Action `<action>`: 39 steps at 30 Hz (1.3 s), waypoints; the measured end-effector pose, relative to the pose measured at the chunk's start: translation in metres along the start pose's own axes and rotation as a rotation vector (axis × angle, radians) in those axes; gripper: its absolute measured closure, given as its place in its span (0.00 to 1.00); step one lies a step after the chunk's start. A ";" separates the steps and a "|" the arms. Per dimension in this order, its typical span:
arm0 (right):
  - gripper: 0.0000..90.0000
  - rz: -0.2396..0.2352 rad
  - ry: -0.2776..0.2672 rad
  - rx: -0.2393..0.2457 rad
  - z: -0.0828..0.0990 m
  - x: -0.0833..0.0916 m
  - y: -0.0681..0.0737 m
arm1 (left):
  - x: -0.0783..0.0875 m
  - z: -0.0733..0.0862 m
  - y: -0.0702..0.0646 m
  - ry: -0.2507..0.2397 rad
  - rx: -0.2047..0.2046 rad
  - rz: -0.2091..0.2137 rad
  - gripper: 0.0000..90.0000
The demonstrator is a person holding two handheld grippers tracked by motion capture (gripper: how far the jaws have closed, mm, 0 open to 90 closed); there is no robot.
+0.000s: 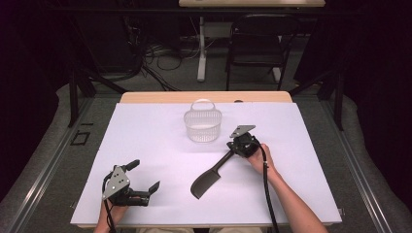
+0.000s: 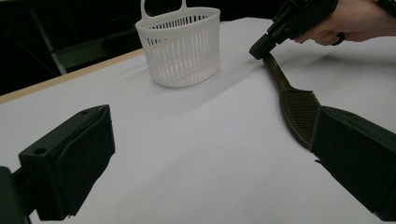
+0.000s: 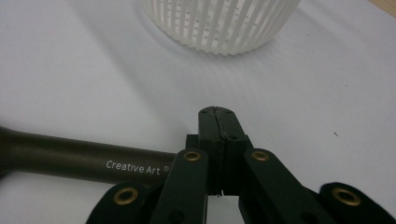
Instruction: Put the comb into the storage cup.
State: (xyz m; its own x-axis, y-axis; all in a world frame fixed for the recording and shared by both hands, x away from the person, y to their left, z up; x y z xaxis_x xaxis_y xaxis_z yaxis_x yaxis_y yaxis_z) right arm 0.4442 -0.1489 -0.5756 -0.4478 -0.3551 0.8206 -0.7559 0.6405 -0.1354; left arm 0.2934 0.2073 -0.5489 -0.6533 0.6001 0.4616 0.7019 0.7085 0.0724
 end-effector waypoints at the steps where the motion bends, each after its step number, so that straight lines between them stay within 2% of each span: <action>1: 1.00 -0.002 -0.001 -0.006 0.000 0.000 0.000 | 0.000 0.000 0.000 0.000 0.000 0.000 0.00; 14: 1.00 0.000 0.012 -0.007 0.003 0.002 0.003 | 0.000 0.000 -0.001 0.000 -0.004 0.002 0.00; 19: 1.00 0.005 0.037 0.016 0.007 0.007 0.004 | 0.000 0.000 -0.001 0.001 -0.005 0.001 0.00; 24: 1.00 0.006 0.039 0.019 0.009 0.008 0.004 | 0.000 0.000 -0.001 0.002 -0.005 0.002 0.00; 39: 1.00 -0.006 0.096 0.023 0.019 0.013 0.008 | 0.000 0.000 -0.001 0.002 -0.004 0.002 0.00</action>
State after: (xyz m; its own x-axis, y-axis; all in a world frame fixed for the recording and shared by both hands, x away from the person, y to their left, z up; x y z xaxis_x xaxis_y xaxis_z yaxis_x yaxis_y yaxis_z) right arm 0.4229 -0.1612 -0.5761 -0.3966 -0.2915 0.8705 -0.7695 0.6227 -0.1421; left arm 0.2931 0.2066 -0.5492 -0.6509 0.6010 0.4638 0.7046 0.7057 0.0745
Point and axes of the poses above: each handheld gripper's, and its own axes: x roughly backward along the jaws, z roughly out of its underside, y roughly to its left, the point moved 4 cm from there along -x, roughly forward along the jaws, and after that the axes turned 10 degrees about y, right-handed, at the moved point
